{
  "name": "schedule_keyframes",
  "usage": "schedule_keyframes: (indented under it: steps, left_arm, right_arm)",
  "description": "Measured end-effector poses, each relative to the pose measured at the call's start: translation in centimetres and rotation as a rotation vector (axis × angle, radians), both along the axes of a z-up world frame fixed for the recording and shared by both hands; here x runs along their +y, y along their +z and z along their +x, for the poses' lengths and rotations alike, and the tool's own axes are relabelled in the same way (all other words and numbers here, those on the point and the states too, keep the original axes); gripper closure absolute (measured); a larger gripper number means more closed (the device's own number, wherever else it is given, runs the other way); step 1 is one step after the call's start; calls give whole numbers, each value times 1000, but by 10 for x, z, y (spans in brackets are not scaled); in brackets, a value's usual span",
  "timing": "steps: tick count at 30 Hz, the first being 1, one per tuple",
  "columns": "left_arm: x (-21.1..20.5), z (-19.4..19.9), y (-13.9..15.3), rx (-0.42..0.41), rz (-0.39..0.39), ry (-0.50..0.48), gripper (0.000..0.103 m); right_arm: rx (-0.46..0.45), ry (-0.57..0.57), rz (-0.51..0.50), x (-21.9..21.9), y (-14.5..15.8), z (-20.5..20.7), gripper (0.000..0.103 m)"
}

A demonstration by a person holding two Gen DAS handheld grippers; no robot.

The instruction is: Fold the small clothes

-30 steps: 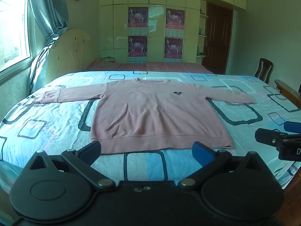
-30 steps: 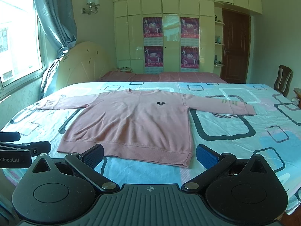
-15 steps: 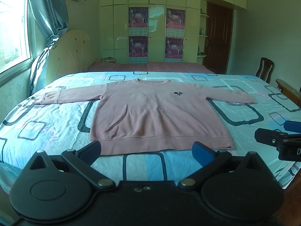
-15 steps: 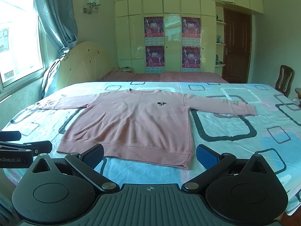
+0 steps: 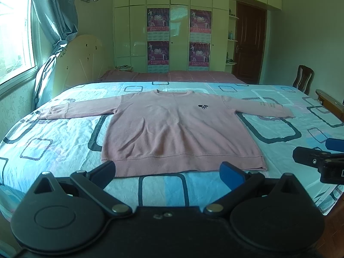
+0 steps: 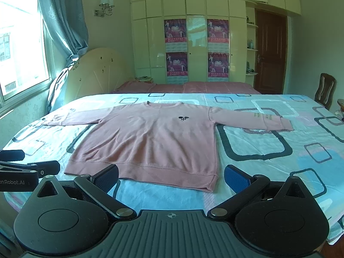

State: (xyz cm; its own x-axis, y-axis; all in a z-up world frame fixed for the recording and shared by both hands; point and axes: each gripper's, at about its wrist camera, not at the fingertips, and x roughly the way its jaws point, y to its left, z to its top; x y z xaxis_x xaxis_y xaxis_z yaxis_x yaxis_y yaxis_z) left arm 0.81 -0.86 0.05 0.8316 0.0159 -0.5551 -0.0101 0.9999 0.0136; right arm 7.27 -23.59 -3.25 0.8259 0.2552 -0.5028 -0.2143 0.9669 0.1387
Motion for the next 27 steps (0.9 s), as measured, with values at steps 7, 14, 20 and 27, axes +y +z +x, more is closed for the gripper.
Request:
schedule_keyframes:
  steps: [7,14,20,27]
  left_arm:
    - [-2,0,-1,3,1,2,1]
    - [-3,0,-2,2,1,3,1]
    - [-2,0,-2,4,2,4,1]
    - [1,1,-3,7,3,9,1]
  right_arm:
    - [3,-1,1,-2,-1,0,0]
    - [3,7,3,-1,-1,1,0]
    - [6,10,4,1,-1,2,0]
    - [10,14,4,5,-1,4,0]
